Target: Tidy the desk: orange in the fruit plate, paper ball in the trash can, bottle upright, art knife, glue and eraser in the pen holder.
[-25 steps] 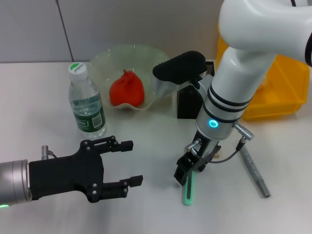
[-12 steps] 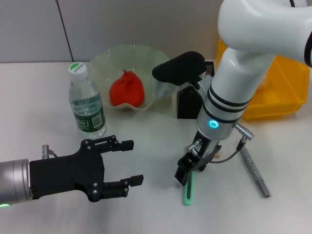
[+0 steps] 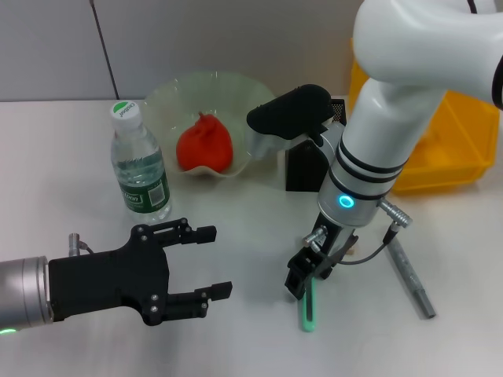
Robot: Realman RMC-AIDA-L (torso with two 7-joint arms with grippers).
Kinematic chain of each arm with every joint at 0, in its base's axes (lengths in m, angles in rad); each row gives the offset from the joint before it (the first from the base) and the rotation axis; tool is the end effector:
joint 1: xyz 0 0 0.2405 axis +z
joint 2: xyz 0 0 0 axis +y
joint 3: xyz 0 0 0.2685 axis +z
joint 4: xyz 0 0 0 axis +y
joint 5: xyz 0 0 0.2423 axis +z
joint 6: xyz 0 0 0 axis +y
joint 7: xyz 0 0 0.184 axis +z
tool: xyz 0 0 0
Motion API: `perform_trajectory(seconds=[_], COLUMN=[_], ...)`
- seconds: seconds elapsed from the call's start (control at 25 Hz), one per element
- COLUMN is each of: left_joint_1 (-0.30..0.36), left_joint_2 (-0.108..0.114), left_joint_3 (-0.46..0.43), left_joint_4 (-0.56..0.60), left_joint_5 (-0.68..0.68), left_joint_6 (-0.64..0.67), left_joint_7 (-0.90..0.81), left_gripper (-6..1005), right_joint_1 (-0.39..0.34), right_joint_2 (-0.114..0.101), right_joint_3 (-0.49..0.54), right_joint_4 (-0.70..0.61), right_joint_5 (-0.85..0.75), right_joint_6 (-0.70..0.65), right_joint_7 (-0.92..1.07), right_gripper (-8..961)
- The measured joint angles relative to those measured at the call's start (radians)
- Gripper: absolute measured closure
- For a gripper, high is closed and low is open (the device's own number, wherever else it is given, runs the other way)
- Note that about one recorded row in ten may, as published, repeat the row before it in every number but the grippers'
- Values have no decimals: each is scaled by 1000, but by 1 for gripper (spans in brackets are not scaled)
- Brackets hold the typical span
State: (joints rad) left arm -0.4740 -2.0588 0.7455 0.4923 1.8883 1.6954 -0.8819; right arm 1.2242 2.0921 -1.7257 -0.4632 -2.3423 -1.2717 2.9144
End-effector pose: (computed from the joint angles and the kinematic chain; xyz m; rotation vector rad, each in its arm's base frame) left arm -0.2767 0.3260 -0.0579 -2.7735 -0.1026 -0.8669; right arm 0.1488 0.4211 -0.1637 -2.5036 1.1798 -0.8355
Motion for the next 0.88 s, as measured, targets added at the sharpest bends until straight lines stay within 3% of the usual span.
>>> perform_trajectory(seconds=[0.56, 0.88], left_joint_1=[-7, -8], left_joint_2=[0, 0], left_joint_3=[0, 0], left_joint_4=[0, 0], left_joint_5=[0, 0], left_joint_6=[-3, -4], left_joint_7=[0, 0], left_gripper=[247, 246], right_joint_1=[-1, 3], right_joint_2=[0, 0], right_joint_3=[0, 0], right_joint_4=[0, 0], right_joint_5=[0, -3], right_joint_6=[1, -3], right_joint_7=[-9, -11], right_gripper=[401, 479])
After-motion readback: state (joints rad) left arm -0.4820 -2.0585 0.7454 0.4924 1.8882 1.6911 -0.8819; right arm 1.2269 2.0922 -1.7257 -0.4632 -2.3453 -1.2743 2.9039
